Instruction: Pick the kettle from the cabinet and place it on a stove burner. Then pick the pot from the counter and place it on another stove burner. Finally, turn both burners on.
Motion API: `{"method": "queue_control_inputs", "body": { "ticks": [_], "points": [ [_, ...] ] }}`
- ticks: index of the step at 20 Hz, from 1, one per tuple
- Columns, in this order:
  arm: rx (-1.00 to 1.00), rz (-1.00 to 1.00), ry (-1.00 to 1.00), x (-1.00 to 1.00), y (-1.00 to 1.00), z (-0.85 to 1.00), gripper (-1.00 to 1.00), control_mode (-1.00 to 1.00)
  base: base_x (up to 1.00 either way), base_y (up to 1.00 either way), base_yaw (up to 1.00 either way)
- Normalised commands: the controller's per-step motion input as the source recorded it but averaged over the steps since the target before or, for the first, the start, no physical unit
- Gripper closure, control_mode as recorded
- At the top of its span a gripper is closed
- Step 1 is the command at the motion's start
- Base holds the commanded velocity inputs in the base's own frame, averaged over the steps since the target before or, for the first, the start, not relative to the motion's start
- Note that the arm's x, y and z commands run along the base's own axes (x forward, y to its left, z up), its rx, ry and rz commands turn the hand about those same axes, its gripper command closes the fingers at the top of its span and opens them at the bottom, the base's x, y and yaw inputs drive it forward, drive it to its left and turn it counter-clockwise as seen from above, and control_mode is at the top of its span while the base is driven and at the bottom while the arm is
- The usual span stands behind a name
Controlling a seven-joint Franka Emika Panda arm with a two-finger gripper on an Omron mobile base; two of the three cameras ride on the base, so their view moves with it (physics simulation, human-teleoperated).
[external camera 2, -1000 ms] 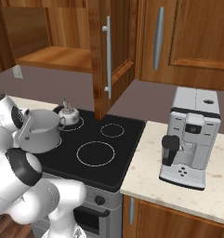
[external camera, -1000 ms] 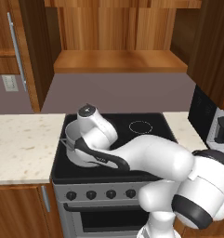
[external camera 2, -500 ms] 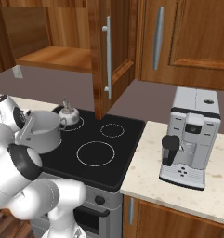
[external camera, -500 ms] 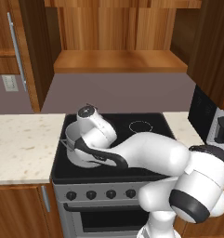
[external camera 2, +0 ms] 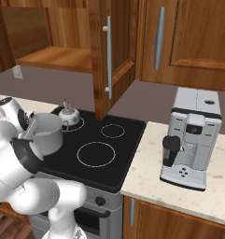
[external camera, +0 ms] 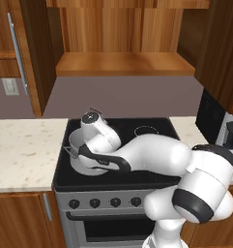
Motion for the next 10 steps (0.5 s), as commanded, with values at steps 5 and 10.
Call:
{"method": "queue_control_inputs", "body": {
  "ticks": [5, 10],
  "points": [
    [0.00, 0.00, 0.00, 0.07, 0.00, -0.07, 1.00, -1.00, 0.00, 0.00, 0.00],
    [0.00, 0.00, 0.02, 0.07, 0.04, -0.10, 1.00, -1.00, 0.00, 0.00, 0.00]
  ]
}}
